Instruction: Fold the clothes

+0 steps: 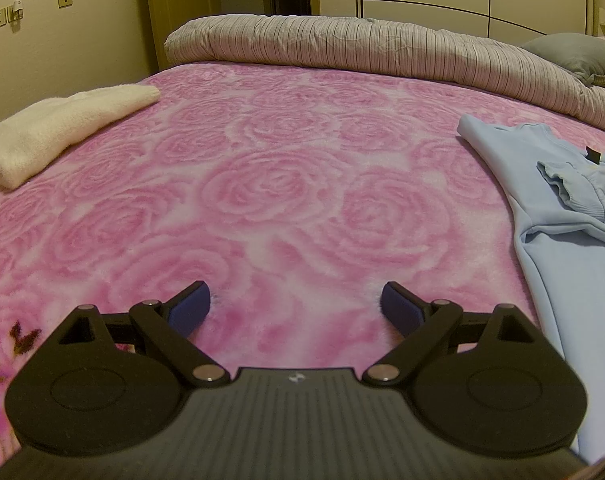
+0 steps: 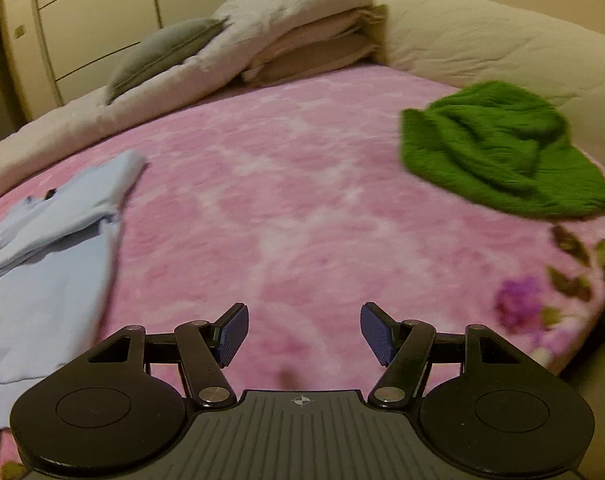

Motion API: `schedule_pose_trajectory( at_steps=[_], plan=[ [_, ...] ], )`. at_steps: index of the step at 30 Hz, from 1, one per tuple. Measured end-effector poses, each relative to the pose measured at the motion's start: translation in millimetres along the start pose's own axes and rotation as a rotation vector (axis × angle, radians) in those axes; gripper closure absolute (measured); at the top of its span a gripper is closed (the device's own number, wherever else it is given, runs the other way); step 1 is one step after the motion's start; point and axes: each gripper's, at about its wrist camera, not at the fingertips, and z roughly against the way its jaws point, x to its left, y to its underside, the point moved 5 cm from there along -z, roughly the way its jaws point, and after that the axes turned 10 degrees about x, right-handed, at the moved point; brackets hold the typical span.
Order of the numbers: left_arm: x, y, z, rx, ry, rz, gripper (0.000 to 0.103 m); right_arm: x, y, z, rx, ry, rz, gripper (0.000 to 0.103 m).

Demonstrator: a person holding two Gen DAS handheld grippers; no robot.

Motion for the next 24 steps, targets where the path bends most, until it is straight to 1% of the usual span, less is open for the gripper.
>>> schedule_pose_trajectory(
  at_steps=[6, 8, 13, 17, 19, 24],
  plan=[
    [0, 0, 0, 0.001, 0.001, 0.001, 0.011, 50, 4, -19, 0.024, -0.059, -0.01, 0.037],
    [0, 0, -1, 0.002, 0.002, 0.002, 0.011, 67, 5, -24, 0.033, -0.067, 0.008, 0.037],
    [0, 0, -1, 0.005, 0.004, 0.004, 0.01, 96, 6, -37, 0.063, -0.065, 0.039, 0.037],
    [0, 0, -2, 0.007, 0.005, 0.006, 0.009, 108, 4, -40, 0.063, -0.058, 0.059, 0.037],
    [-3, 5, 10, 0.013, 0.005, -0.01, 0.006, 113, 3, -40, 0.06, -0.063, 0.061, 0.037],
    [-15, 25, 52, 0.036, 0.002, -0.068, 0.007, 126, 3, -27, 0.048, -0.1, 0.069, 0.037]
  ],
)
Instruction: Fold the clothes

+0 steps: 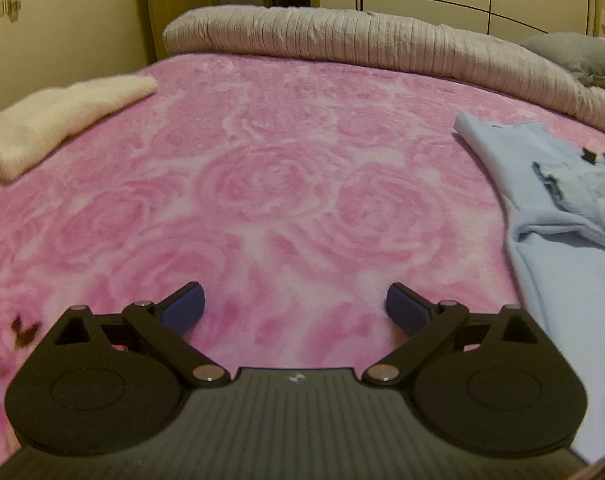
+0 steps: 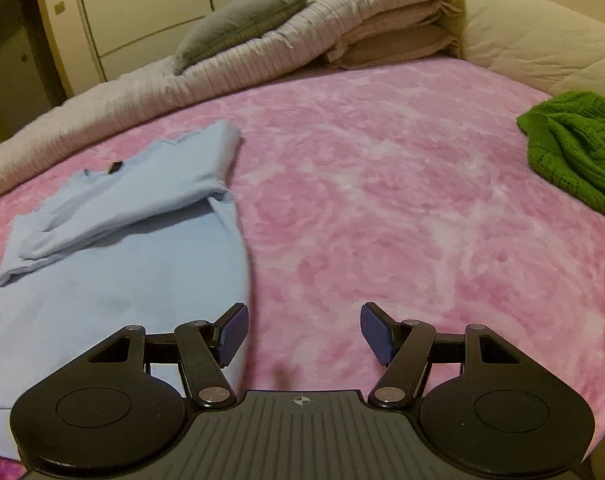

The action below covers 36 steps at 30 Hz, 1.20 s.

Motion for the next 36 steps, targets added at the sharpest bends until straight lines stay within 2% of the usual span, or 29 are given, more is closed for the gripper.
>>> schedule_pose_trajectory(
  at_steps=[4, 9, 15, 18, 25, 36],
  plan=[
    [-10, 16, 33, 0.019, -0.002, -0.047, 0.014, 17, 6, 16, -0.016, -0.038, 0.024, 0.037],
    [-23, 37, 74, 0.042, -0.005, -0.105, 0.014, 39, 29, 39, -0.023, -0.079, 0.055, 0.037],
    [-59, 67, 145, 0.078, 0.07, -0.121, 0.014, 49, 67, 66, -0.004, -0.118, 0.046, 0.037],
    [-69, 76, 172, 0.086, 0.074, -0.124, 0.014, 47, 84, 81, -0.01, -0.107, 0.046, 0.037],
    [-74, 91, 208, 0.069, 0.087, -0.125, 0.014, 42, 117, 110, -0.018, -0.091, 0.046, 0.037],
    [-76, 104, 237, 0.044, 0.125, -0.149, 0.014, 47, 127, 135, -0.055, -0.109, 0.067, 0.037]
  ],
)
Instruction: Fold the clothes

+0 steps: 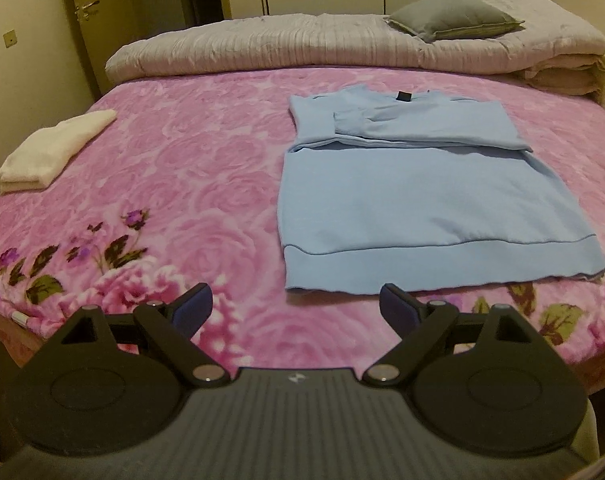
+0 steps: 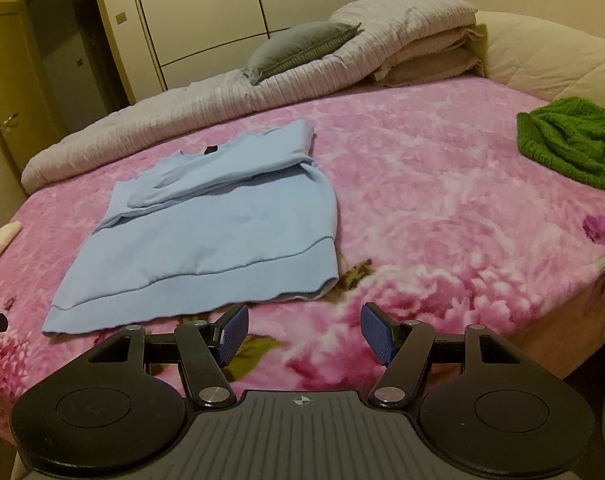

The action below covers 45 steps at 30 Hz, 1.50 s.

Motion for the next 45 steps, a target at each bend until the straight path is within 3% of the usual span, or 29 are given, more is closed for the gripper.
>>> schedule_pose_trajectory(
  at_steps=[10, 20, 25, 30, 31, 36, 38, 40, 45],
  plan=[
    [-4, -9, -21, 0.037, 0.004, -0.028, 0.014, -6, -8, -10, 0.023, 0.022, -0.006, 0.037],
    [31, -26, -76, 0.118, 0.204, 0.061, 0.014, -17, -34, -48, 0.079, 0.028, 0.004, 0.037],
    [49, -35, -103, 0.159, 0.305, 0.105, 0.017, -42, -48, -72, 0.119, -0.028, -0.069, 0.037],
    [66, -48, -140, 0.214, 0.437, 0.245, 0.027, -64, -62, -95, 0.158, -0.071, -0.149, 0.037],
    [66, -50, -146, 0.221, 0.446, 0.26, 0.032, -68, -64, -100, 0.169, -0.093, -0.173, 0.037],
    [68, -57, -164, 0.228, 0.509, 0.297, 0.032, -86, -71, -126, 0.225, -0.231, -0.334, 0.037],
    [68, -60, -166, 0.219, 0.541, 0.294, 0.038, -91, -73, -135, 0.245, -0.284, -0.383, 0.037],
    [68, -61, -168, 0.213, 0.571, 0.295, 0.058, -93, -76, -141, 0.247, -0.317, -0.396, 0.037],
    [68, -58, -172, 0.225, 0.625, 0.32, 0.059, -90, -80, -147, 0.263, -0.402, -0.382, 0.038]
  ],
)
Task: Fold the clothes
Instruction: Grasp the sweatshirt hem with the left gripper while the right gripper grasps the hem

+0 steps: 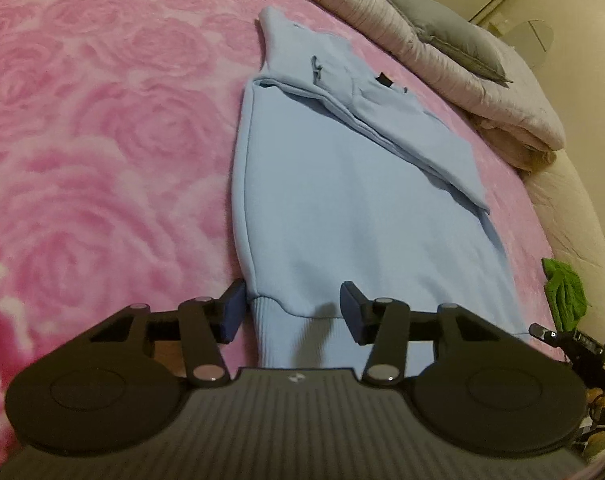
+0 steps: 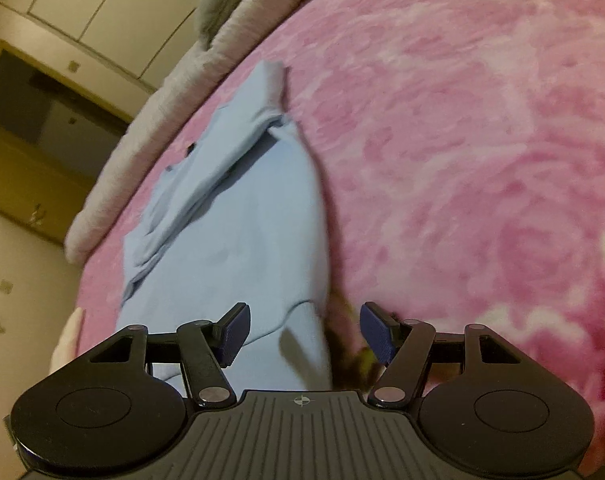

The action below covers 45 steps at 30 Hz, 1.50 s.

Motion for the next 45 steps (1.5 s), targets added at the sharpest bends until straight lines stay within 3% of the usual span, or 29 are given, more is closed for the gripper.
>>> schedule_pose_trajectory(
  at_steps=[2, 8, 9, 10, 11, 15, 20, 25, 29, 38, 41, 45],
  plan=[
    [1, 1, -1, 0.005, 0.022, 0.01, 0.059, 3, 4, -6, 0.04, -0.053, 0.008, 0.052],
    [3, -5, -10, 0.015, 0.06, 0.016, 0.063, -10, 0, -12, 0.038, -0.094, -0.057, 0.063],
    [2, -6, -10, 0.014, 0.055, 0.01, 0.072, -11, -1, -12, 0.037, -0.091, -0.061, 0.066],
    [1, -7, -11, 0.015, 0.05, 0.001, 0.088, -12, -2, -13, 0.036, -0.086, -0.064, 0.074],
    [-1, -7, -13, 0.018, 0.042, -0.012, 0.094, -11, -2, -14, 0.036, -0.076, -0.059, 0.084],
    [-3, -6, -7, -0.002, 0.027, -0.035, 0.097, -4, 2, -8, 0.02, -0.051, -0.041, 0.089],
    [-3, 0, 18, -0.062, 0.067, -0.048, 0.097, 14, 6, 10, -0.02, -0.063, 0.005, 0.098],
    [-12, 14, 45, -0.097, 0.059, -0.096, 0.098, 37, 18, 38, -0.044, -0.084, 0.068, 0.098],
    [-7, 52, 68, -0.077, 0.05, -0.095, 0.098, 46, 44, 54, -0.034, -0.071, 0.092, 0.098],
    [7, 146, 120, -0.019, 0.04, -0.07, 0.097, 25, 144, 110, 0.047, -0.057, 0.061, 0.098],
    [5, 146, 128, -0.015, 0.062, -0.058, 0.097, 25, 155, 119, 0.058, -0.057, 0.059, 0.098],
    [-14, 101, 134, -0.047, 0.107, -0.116, 0.097, 51, 121, 123, 0.016, -0.087, 0.141, 0.098]
  ],
)
